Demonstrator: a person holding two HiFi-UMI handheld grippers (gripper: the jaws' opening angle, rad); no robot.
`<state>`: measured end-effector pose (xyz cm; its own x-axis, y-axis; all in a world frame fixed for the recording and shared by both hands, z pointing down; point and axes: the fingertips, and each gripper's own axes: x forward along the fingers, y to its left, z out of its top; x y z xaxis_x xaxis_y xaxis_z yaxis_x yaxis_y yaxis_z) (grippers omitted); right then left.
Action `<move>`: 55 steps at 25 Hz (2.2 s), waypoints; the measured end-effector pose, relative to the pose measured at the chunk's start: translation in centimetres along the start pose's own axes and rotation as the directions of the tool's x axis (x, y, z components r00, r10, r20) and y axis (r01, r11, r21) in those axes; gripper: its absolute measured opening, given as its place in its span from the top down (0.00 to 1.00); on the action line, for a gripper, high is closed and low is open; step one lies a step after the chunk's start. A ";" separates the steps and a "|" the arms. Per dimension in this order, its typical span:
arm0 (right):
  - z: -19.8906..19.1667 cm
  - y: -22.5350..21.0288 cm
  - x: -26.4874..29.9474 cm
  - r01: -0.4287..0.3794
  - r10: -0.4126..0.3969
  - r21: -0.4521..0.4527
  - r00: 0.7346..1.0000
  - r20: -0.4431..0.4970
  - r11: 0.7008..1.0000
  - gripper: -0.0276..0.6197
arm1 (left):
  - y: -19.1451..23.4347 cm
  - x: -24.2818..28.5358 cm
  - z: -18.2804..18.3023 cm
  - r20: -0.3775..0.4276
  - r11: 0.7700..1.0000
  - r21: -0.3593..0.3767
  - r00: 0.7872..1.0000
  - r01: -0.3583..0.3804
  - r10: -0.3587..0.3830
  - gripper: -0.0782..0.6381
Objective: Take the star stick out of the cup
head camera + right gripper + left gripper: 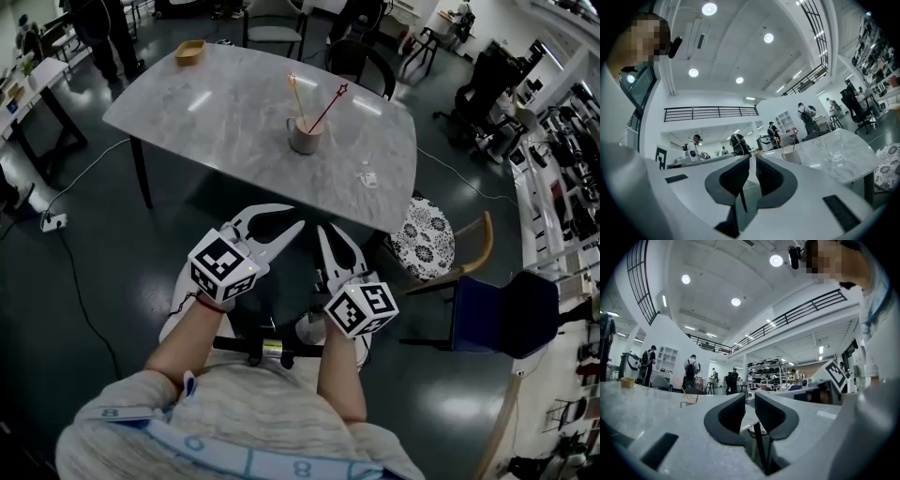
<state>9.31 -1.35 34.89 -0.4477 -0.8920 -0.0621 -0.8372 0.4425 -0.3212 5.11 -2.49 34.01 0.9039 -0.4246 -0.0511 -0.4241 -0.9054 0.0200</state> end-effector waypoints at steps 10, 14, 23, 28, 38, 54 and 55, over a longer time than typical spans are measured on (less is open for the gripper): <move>1.4 -4.3 7.5 -0.020 0.019 -0.013 1.000 -0.021 1.000 0.94 | 7.5 3.6 0.2 -0.007 0.998 0.006 0.998 -0.059 0.059 0.79; 1.6 -6.0 9.7 -0.020 0.020 -0.013 0.999 -0.030 1.000 0.94 | 10.0 4.9 0.0 -0.006 0.996 0.000 0.996 -0.091 0.091 0.79; 1.7 -10.6 15.1 -0.003 0.003 -0.005 0.998 -0.061 1.000 0.94 | 14.7 7.4 -1.6 -0.036 0.991 -0.017 0.991 -0.130 0.129 0.79; 1.9 -13.3 18.1 0.019 -0.018 0.015 0.997 -0.071 1.000 0.88 | 16.7 7.9 -2.5 -0.048 0.989 -0.022 0.988 -0.148 0.146 0.79; 2.8 -18.1 23.4 0.073 -0.071 0.006 0.989 -0.127 0.997 0.86 | 18.8 8.1 -3.3 -0.050 0.984 -0.052 0.985 -0.170 0.168 0.79; 1.1 -23.6 28.4 0.178 -0.147 0.111 0.959 -0.243 0.978 0.86 | 18.9 7.9 -3.9 -0.049 0.983 -0.078 0.985 -0.169 0.166 0.79; 1.2 -23.8 28.6 0.179 -0.147 0.113 0.958 -0.245 0.977 0.86 | 19.0 7.9 -3.9 -0.050 0.982 -0.078 0.985 -0.170 0.166 0.79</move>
<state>16.78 -37.53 39.65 -0.3828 -0.8973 0.2197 -0.8630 0.2625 -0.4316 4.46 -23.04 37.87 0.8225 -0.5688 0.0030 -0.5658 -0.8176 0.1066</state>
